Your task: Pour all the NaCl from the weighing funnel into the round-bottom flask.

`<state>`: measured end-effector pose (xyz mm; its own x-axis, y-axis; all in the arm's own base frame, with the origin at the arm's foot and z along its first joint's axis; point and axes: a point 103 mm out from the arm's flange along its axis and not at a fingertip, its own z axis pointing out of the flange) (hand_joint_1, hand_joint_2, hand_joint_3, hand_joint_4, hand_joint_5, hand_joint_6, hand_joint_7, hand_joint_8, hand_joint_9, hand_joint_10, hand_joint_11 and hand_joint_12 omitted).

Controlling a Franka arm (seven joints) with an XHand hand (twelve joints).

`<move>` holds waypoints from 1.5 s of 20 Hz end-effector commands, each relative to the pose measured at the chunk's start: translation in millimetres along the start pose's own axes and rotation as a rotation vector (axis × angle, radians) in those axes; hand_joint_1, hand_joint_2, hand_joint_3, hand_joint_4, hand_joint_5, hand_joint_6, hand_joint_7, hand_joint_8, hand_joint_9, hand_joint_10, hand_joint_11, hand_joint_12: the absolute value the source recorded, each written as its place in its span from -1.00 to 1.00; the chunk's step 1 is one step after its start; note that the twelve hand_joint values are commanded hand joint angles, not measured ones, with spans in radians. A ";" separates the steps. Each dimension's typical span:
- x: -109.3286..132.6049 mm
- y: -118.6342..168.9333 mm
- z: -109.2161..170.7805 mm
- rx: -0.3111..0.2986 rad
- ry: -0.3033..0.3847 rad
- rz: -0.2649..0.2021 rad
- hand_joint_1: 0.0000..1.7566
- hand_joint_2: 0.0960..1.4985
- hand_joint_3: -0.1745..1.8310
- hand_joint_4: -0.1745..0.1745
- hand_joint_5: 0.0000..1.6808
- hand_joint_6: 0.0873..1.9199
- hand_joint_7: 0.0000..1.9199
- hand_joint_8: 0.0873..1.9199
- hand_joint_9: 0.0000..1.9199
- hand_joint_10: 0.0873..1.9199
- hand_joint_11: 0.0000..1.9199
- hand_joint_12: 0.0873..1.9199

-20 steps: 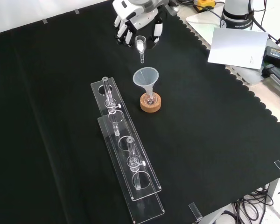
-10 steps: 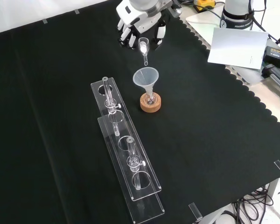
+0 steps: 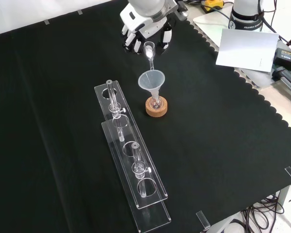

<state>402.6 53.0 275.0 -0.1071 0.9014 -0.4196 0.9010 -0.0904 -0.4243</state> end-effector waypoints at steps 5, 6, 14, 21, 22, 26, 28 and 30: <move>0.6 6.3 5.7 0.029 -0.093 0.015 0.25 -0.17 -0.13 1.00 0.39 -0.14 -0.42 -0.37 -0.02 -0.69 -0.26 0.12; 0.6 6.3 6.0 0.028 -0.094 0.015 0.25 -0.17 -0.13 1.00 0.39 -0.14 -0.43 -0.37 -0.02 -0.69 -0.26 0.12; -0.5 5.9 5.0 0.025 -0.134 0.018 0.25 -0.17 -0.13 1.00 0.39 -0.14 -0.43 -0.37 -0.02 -0.69 -0.26 0.11; 3.5 6.4 0.4 0.023 -0.184 0.017 0.25 -0.17 -0.13 1.00 0.39 -0.14 -0.43 -0.37 -0.02 -0.70 -0.25 0.11; 4.0 6.6 -0.3 0.022 -0.186 0.016 0.25 -0.17 -0.13 1.00 0.39 -0.14 -0.43 -0.37 -0.02 -0.70 -0.25 0.11; 5.8 7.7 -3.1 0.025 -0.206 0.018 0.25 -0.17 -0.13 1.00 0.39 -0.14 -0.43 -0.37 -0.02 -0.70 -0.25 0.10; 6.5 8.2 -5.0 0.023 -0.226 0.020 0.25 -0.17 -0.13 1.00 0.39 -0.14 -0.43 -0.37 -0.02 -0.70 -0.25 0.10; 7.3 8.7 -6.5 0.024 -0.243 0.023 0.25 -0.17 -0.13 1.00 0.39 -0.14 -0.43 -0.37 -0.01 -0.70 -0.24 0.10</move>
<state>410.9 59.5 272.3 -0.1805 0.7885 -0.5880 0.8935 -0.1185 -0.4332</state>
